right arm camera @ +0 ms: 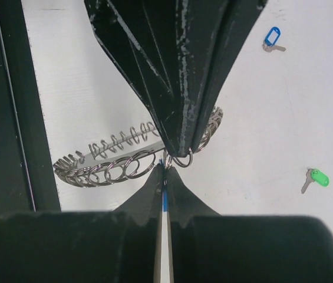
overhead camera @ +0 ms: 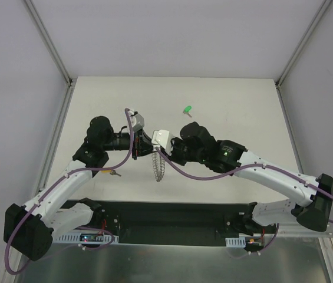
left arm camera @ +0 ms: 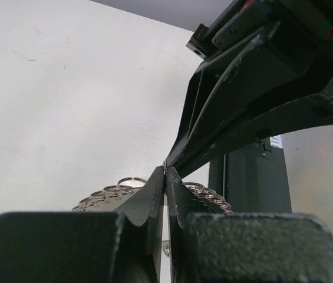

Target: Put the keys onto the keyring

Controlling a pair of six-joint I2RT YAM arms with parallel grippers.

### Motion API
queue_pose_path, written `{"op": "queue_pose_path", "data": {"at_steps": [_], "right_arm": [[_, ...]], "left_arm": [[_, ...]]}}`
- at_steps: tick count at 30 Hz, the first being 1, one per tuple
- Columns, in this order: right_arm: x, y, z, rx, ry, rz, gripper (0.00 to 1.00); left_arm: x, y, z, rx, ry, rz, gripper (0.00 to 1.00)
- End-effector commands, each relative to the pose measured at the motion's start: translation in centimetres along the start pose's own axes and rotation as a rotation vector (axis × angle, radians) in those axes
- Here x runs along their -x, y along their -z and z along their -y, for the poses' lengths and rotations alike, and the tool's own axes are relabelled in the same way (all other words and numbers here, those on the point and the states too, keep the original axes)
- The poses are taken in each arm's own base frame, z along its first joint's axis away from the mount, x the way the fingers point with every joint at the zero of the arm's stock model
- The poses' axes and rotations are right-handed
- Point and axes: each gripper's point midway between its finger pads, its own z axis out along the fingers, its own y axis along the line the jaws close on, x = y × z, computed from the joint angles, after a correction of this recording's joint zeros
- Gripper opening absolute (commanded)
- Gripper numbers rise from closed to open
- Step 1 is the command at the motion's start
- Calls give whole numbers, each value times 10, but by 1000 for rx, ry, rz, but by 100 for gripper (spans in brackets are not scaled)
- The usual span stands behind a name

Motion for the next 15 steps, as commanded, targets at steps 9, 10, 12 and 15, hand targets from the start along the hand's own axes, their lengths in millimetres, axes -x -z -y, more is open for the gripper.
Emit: {"op": "queue_pose_path", "data": {"at_steps": [9,10,12,15], "right_arm": [[38,31,14,-6,140,36,1],[35,34,12,6,147,18,1],[38,35,11,23,166,15,1],[35,37,8,46,190,-11,1]], "left_arm": [[16,8,2,82,-94,68,36],[17,9,4,72,-106,59,37],[23,10,4,63,-161,48,39],[25,12,6,21,-202,21,41]]}}
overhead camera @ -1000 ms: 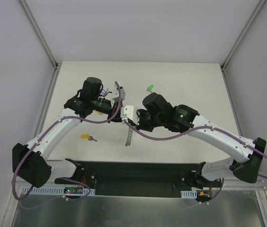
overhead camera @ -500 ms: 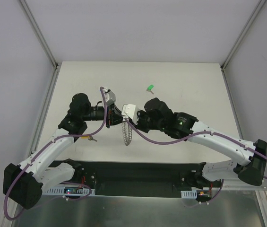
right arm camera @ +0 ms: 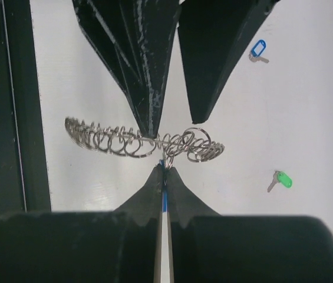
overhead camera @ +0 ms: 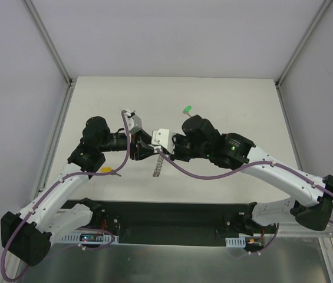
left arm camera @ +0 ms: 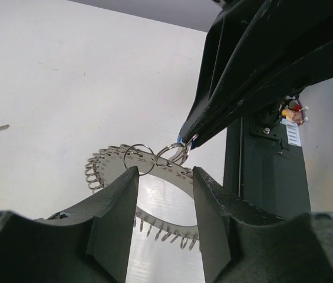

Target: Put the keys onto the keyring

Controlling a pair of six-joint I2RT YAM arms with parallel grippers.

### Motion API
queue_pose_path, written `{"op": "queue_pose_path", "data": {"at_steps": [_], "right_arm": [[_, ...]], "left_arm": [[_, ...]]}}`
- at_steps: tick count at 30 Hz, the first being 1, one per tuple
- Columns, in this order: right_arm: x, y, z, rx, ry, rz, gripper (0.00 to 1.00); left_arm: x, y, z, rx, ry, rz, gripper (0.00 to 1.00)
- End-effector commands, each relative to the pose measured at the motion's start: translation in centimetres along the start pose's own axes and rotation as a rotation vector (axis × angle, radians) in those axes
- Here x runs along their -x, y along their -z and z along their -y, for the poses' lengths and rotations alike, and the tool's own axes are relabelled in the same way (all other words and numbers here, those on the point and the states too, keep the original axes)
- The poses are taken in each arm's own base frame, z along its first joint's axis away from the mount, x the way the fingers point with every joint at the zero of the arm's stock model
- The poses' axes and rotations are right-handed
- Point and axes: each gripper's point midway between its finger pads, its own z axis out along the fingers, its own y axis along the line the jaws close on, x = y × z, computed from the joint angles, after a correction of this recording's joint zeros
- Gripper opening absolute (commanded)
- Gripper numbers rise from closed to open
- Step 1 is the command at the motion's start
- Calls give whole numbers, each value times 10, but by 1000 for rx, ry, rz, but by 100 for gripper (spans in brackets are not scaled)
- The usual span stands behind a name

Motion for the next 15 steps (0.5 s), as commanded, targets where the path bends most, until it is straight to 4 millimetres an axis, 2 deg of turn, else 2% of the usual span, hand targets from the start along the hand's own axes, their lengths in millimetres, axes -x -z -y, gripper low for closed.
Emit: {"op": "queue_pose_path", "data": {"at_steps": [1,2,3,5,7,15], "right_arm": [[12,11,-3,42,78,4,1],[12,11,-4,47,86,0,1],[11,11,-5,52,93,-9,1],[8,12,-5,55,107,-26,1],[7,12,-6,61,120,-36,1],[9,15,-9,71,143,-40,1]], "left_arm": [[20,4,9,-79,-124,-21,42],[21,3,10,-114,-144,-28,43],[31,3,12,-132,-169,-21,45],[30,3,11,-161,-173,-42,47],[37,3,14,-192,-200,-38,49],[31,-2,27,-393,-224,-24,40]]}}
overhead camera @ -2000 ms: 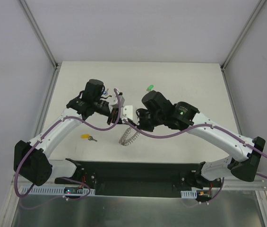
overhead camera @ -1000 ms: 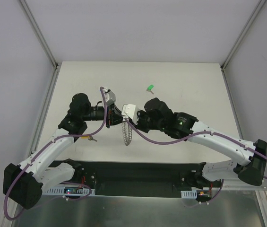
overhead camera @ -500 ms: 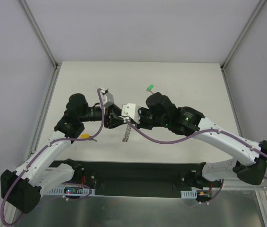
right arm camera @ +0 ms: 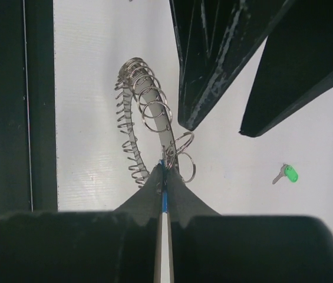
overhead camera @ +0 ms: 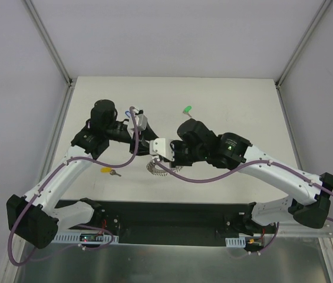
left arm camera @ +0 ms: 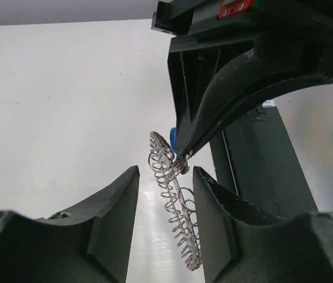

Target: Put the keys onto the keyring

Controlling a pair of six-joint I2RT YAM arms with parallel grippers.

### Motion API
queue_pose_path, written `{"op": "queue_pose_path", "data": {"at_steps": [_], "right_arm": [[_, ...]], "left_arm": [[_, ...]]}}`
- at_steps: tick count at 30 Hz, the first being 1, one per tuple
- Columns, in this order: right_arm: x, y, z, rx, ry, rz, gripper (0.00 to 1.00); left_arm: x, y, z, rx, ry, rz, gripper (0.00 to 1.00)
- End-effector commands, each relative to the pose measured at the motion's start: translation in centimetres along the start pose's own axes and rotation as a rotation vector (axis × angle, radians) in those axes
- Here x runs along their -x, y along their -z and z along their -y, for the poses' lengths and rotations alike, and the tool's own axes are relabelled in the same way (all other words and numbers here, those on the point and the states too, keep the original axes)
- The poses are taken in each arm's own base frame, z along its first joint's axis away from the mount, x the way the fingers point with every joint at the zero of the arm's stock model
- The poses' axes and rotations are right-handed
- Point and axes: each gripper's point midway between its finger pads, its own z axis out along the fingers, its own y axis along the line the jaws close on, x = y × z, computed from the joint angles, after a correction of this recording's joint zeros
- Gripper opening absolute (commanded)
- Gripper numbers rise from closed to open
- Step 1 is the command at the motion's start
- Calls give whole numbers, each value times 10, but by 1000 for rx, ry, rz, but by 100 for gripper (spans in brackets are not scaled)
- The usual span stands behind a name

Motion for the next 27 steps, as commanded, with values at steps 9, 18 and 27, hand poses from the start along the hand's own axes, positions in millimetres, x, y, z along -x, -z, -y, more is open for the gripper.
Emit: {"op": "queue_pose_path", "data": {"at_steps": [9,18,27], "right_arm": [[25,15,9,-32,58,57,1],[26,11,7,-19,65,45,1],[28,10,6,-14,70,40,1]], "left_arm": [[2,-5,8,-175,-59,42,34],[0,-11,11,-206,-38,40,28],[-4,-12,17,-225,-18,38,25]]}}
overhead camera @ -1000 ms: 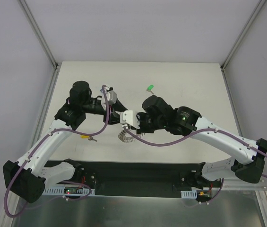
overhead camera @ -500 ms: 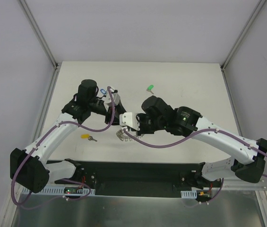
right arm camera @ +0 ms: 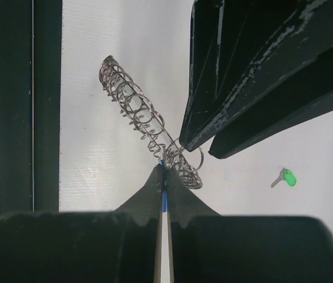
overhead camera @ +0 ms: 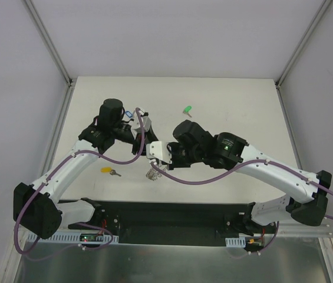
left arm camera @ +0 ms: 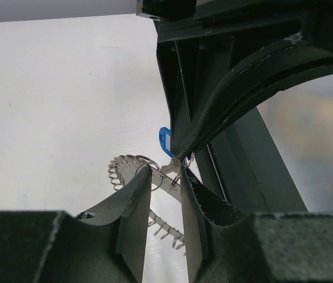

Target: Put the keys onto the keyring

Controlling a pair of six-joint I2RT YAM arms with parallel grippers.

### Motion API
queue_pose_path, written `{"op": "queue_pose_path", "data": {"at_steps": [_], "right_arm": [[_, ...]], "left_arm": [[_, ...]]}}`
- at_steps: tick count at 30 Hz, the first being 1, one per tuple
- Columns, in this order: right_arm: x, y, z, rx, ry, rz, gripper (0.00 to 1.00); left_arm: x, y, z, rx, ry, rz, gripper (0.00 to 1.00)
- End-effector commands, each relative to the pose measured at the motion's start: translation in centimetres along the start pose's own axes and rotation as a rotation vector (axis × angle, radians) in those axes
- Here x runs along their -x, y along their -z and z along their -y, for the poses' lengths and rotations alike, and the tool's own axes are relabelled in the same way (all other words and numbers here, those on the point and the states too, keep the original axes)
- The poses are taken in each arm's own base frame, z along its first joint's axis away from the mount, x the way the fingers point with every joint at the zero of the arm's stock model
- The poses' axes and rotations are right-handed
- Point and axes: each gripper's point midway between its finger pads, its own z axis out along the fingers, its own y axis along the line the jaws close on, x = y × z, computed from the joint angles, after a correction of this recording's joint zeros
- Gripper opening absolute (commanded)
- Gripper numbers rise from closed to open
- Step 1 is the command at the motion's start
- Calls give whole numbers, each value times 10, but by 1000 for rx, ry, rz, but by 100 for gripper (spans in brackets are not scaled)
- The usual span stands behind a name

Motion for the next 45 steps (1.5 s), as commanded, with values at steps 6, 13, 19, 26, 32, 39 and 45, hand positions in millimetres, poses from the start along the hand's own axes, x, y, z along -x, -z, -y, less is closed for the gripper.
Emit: {"op": "queue_pose_path", "data": {"at_steps": [6,13,19,26,32,39,45], "right_arm": [[21,12,14,-51,28,55,1],[23,12,15,-55,31,57,1],[22,13,16,-57,29,55,1],[24,13,17,-62,30,58,1],[26,13,17,-62,31,63,1],[24,13,18,-64,29,57,1],[17,14,20,-90,23,32,1]], "left_arm": [[12,-2,18,-92,-44,35,25],[9,-3,19,-93,-26,31,20],[5,-3,20,-94,-6,28,20],[2,-3,22,-94,0,24,22],[0,-4,17,-76,-3,13,22],[-2,-4,16,-60,0,2,3],[4,-1,11,-1,-21,-16,0]]}}
